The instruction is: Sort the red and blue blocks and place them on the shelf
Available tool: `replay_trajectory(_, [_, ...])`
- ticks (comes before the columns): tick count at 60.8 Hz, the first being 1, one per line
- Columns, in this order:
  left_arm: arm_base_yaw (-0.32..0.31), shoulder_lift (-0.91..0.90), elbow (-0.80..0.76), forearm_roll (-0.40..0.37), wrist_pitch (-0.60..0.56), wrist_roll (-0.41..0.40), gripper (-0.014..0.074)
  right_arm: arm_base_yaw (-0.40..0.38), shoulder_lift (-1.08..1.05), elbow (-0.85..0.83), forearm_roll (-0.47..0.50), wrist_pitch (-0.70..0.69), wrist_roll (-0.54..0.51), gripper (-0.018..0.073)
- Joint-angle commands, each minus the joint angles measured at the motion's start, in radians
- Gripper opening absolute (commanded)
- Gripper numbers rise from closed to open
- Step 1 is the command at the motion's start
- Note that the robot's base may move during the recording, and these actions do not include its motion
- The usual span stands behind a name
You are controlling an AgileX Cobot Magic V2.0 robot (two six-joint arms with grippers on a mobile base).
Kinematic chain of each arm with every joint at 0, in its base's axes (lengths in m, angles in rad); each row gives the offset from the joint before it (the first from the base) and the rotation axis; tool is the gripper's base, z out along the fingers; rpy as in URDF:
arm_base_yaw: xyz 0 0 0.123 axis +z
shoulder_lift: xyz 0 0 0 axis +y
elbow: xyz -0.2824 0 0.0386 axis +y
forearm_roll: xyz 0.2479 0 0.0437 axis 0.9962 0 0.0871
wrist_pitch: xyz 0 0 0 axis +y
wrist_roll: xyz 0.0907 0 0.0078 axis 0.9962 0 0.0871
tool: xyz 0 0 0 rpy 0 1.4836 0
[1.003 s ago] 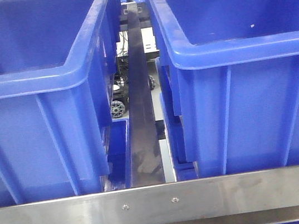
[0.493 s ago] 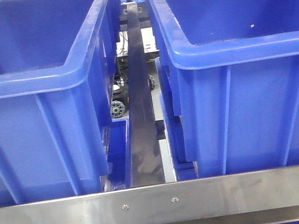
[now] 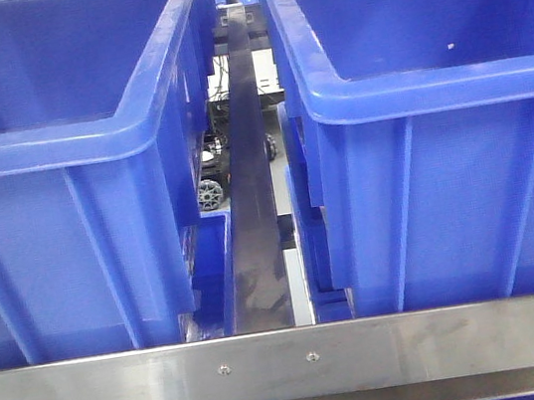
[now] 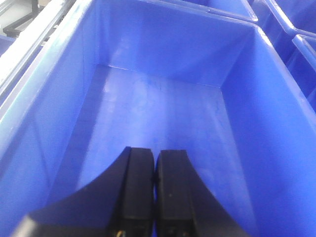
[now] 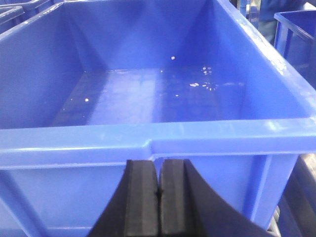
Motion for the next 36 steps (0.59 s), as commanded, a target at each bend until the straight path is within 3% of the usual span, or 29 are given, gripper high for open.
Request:
replay_trajectory(1, [0.002, -0.001, -0.028, 0.02, -0.089, -0.002, 0.0144, 0.0, -0.021, -0.021, -0.004, -0.093, -0.006, 0.005])
replay_trajectory(12, [0.006, -0.074, 0.013, 0.056, -0.099, -0.002, 0.0144, 0.0, -0.021, -0.021, -0.004, -0.093, -0.006, 0.005])
replay_trajectory(36, [0.066, -0.416, 0.348, 0.041, -0.151, -0.002, 0.0144, 0.0, -0.021, -0.021, -0.004, -0.093, -0.006, 0.005])
